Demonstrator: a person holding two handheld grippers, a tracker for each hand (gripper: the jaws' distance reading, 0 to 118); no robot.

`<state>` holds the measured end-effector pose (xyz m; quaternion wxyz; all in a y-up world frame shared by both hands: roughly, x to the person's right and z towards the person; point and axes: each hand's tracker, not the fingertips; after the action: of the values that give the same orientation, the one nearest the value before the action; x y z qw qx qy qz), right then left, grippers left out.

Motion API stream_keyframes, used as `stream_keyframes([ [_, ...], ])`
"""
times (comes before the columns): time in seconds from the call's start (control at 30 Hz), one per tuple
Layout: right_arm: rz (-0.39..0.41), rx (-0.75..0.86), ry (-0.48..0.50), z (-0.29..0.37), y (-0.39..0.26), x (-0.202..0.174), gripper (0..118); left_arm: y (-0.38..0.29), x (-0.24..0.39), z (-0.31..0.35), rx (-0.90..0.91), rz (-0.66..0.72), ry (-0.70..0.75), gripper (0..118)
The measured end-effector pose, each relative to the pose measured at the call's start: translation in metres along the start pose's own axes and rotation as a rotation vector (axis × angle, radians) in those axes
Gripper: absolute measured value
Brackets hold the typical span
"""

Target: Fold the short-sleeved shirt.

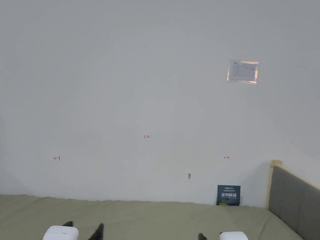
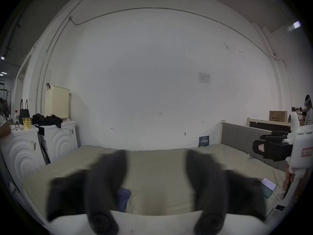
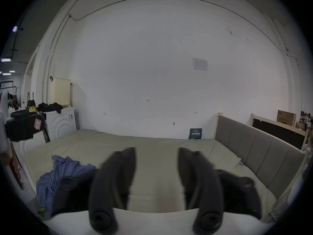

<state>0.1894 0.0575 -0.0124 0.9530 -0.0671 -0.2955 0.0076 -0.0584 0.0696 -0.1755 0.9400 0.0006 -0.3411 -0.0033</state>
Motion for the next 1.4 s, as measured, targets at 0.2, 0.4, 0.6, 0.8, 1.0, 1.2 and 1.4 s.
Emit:
stream_keyframes([
  [0.2,0.010,0.004,-0.007,0.003,0.000,-0.002,0,0.004,0.011,0.002,0.008,-0.064,-0.003,0],
  [0.4,0.017,0.001,-0.015,0.004,-0.002,-0.001,0,0.002,0.011,0.001,0.001,-0.017,-0.005,0],
  [0.6,0.049,-0.002,0.003,0.005,-0.003,-0.001,0,0.001,0.004,0.000,-0.013,0.010,-0.012,0],
  [0.8,-0.013,-0.013,0.102,-0.005,0.003,-0.023,0,0.002,-0.021,0.017,-0.007,-0.003,0.044,0],
  [1.0,0.011,-0.032,0.264,-0.017,0.004,-0.085,0,0.003,-0.082,0.056,-0.018,0.022,0.165,0],
  [1.2,-0.020,-0.052,0.388,-0.015,-0.006,-0.137,0,-0.005,-0.129,0.088,-0.072,0.036,0.263,0],
  [1.4,0.028,-0.084,0.418,-0.023,-0.027,-0.158,0,-0.032,-0.171,0.060,-0.332,0.061,0.266,0],
])
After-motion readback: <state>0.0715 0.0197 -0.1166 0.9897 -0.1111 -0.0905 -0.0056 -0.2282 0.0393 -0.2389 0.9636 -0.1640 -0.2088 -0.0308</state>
